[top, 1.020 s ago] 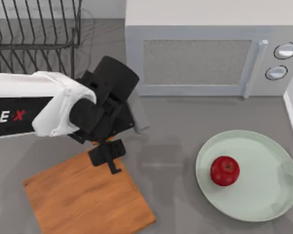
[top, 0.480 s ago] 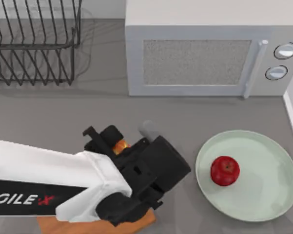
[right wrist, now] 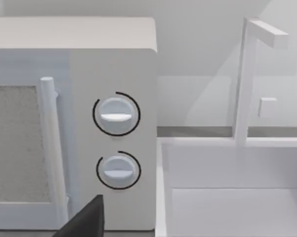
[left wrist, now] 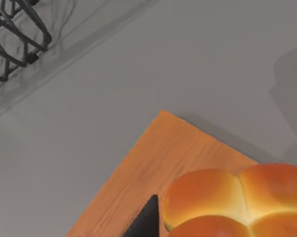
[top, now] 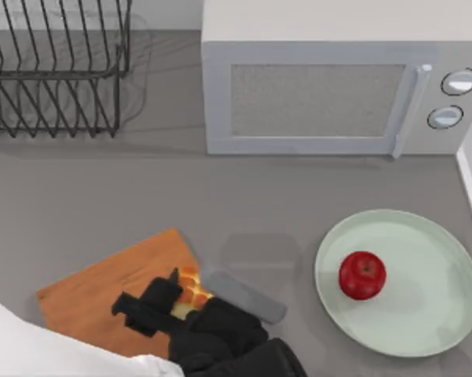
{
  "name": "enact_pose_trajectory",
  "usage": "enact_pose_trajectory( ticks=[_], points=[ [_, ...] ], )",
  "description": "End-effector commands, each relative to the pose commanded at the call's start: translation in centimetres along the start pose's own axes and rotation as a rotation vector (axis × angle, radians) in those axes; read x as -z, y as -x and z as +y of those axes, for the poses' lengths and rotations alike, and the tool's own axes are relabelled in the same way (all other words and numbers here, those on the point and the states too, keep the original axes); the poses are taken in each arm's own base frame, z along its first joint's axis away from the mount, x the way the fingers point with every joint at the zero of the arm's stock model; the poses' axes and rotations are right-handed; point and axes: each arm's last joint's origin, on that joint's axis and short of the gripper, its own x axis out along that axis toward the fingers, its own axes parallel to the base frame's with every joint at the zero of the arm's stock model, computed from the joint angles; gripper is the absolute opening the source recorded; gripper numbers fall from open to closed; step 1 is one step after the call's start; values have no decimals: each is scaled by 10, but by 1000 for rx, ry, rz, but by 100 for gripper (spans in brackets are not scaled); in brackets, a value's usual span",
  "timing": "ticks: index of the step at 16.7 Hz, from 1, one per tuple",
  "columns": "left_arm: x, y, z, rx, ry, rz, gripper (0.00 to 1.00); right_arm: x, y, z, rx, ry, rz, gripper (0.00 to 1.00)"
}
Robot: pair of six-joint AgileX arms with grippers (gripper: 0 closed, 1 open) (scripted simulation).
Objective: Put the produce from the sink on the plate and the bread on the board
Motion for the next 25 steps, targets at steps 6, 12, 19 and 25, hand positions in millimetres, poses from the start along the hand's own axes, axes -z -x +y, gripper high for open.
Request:
enact_pose_trajectory(
  ticks=[6, 12, 19, 25],
  points=[
    [49, 23, -4, -48, 270, -151, 0, 0, 0, 0, 0, 0, 0, 100],
    [92, 26, 17, -74, 497, -229, 0, 0, 0, 0, 0, 0, 0, 100],
    [95, 25, 20, -77, 530, -233, 0, 0, 0, 0, 0, 0, 0, 100],
    [93, 22, 22, -114, 526, -252, 0, 0, 0, 0, 0, 0, 0, 100]
  ],
)
